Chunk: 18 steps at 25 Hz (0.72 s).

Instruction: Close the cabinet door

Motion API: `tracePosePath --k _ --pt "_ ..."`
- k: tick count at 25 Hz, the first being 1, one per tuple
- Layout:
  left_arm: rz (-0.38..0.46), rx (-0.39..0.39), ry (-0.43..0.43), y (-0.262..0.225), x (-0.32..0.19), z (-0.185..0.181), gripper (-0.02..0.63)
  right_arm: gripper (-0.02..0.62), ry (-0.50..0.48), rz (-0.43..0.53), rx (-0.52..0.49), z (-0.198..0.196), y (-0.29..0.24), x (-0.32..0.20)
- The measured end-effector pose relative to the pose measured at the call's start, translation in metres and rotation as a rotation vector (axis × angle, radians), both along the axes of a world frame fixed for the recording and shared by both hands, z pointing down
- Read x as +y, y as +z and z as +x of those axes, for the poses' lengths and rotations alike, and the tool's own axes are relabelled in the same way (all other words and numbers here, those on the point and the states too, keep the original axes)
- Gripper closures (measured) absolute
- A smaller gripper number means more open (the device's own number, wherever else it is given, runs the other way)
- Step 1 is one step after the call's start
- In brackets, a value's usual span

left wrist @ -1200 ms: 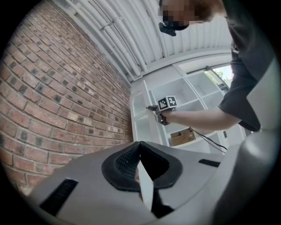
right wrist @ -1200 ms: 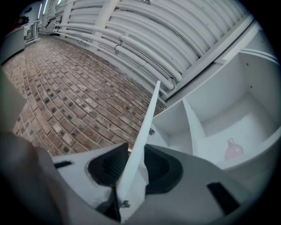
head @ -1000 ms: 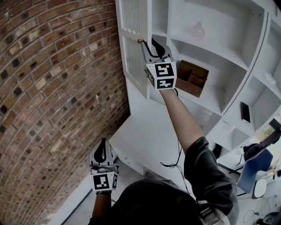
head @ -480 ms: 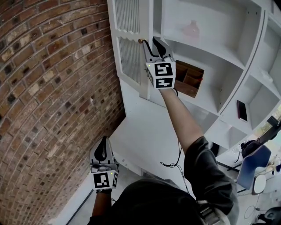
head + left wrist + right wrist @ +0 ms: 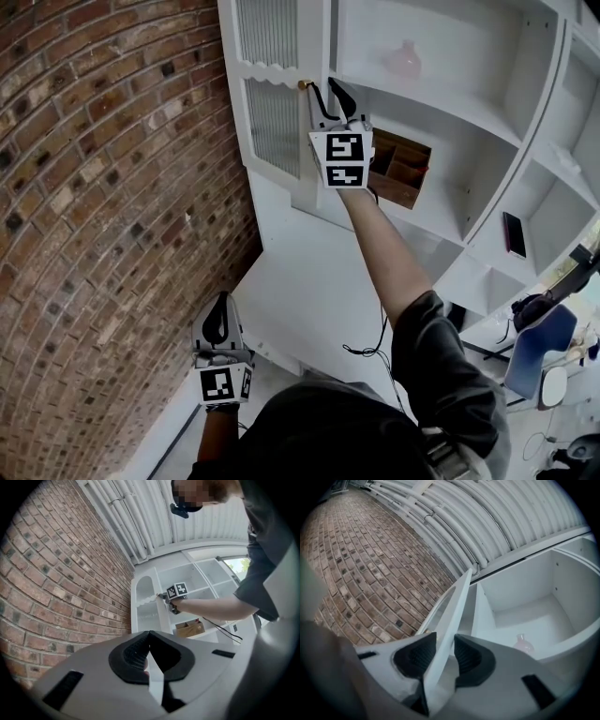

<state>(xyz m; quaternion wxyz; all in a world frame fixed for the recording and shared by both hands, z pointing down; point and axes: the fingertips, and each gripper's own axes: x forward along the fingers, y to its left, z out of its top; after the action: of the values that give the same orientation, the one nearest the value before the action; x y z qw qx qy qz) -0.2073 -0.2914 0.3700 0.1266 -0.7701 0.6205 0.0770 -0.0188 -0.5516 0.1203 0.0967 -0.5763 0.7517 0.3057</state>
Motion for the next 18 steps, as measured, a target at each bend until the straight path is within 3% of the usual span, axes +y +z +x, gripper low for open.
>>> tracePosePath --k 18 --pt "-0.039 0.022 0.000 0.015 -0.014 0.002 0.603 0.485 0.082 0.015 0.001 0.022 -0.001 -0.022"
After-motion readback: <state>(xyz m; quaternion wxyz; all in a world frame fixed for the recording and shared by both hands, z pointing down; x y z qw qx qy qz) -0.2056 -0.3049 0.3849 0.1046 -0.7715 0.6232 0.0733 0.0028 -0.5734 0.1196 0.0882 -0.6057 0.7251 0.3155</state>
